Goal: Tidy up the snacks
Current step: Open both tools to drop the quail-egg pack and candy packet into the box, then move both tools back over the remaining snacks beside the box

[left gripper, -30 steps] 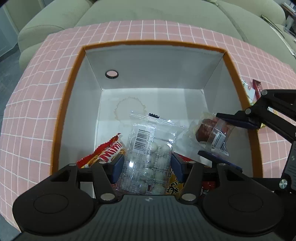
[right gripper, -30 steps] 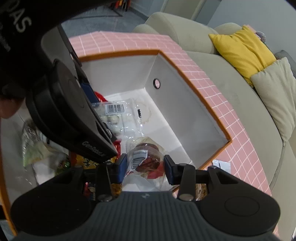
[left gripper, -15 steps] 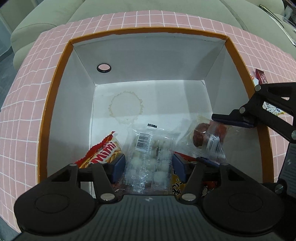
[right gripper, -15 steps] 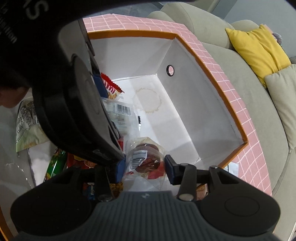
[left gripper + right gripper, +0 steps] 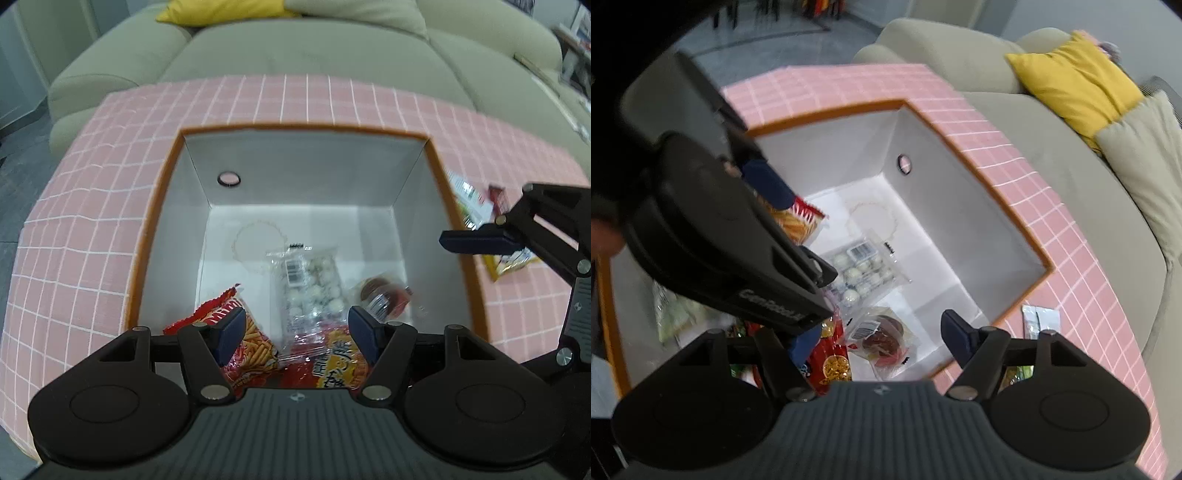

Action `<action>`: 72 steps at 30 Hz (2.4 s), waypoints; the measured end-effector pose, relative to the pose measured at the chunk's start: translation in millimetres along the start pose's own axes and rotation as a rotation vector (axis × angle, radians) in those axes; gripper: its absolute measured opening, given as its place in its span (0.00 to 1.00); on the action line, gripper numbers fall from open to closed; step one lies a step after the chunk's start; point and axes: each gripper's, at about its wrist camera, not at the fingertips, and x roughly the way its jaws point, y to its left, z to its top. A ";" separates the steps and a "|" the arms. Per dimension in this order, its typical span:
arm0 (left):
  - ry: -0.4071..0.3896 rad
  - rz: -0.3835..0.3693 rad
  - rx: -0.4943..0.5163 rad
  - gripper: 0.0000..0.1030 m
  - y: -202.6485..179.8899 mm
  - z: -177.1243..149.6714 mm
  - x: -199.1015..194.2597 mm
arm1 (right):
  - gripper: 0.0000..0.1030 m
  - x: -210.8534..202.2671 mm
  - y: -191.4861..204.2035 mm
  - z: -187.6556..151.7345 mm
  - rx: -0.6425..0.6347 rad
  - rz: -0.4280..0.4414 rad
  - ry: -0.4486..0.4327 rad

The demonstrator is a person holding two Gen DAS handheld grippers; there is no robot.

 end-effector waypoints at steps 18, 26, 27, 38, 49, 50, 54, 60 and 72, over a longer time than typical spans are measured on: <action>-0.247 0.040 -0.101 0.72 -28.4 -52.3 -70.4 | 0.70 -80.6 6.1 -61.2 0.317 -0.177 -0.218; -0.317 0.001 -0.123 0.72 -52.1 -76.8 -89.6 | 0.79 -105.0 3.8 -102.7 0.503 -0.205 -0.274; -0.322 -0.007 -0.120 0.72 -56.5 -78.4 -90.7 | 0.79 -108.2 3.1 -108.9 0.521 -0.209 -0.280; -0.324 -0.049 -0.001 0.72 -116.7 -87.9 -84.7 | 0.79 -121.5 -9.0 -180.2 0.640 -0.290 -0.281; -0.293 -0.089 0.117 0.71 -163.6 -81.5 -58.1 | 0.79 -104.3 -31.3 -222.0 0.671 -0.350 -0.234; -0.290 -0.090 0.123 0.71 -166.0 -79.6 -54.8 | 0.79 -102.2 -34.3 -223.8 0.673 -0.352 -0.231; -0.289 -0.077 0.156 0.70 -174.8 -70.6 -42.9 | 0.79 -91.9 -46.2 -226.6 0.677 -0.343 -0.209; -0.284 -0.039 0.235 0.70 -183.7 -47.9 -24.7 | 0.80 -69.9 -61.5 -219.1 0.637 -0.337 -0.182; -0.244 -0.011 0.369 0.70 -181.9 0.5 11.6 | 0.82 -18.6 -88.1 -191.8 0.548 -0.317 -0.125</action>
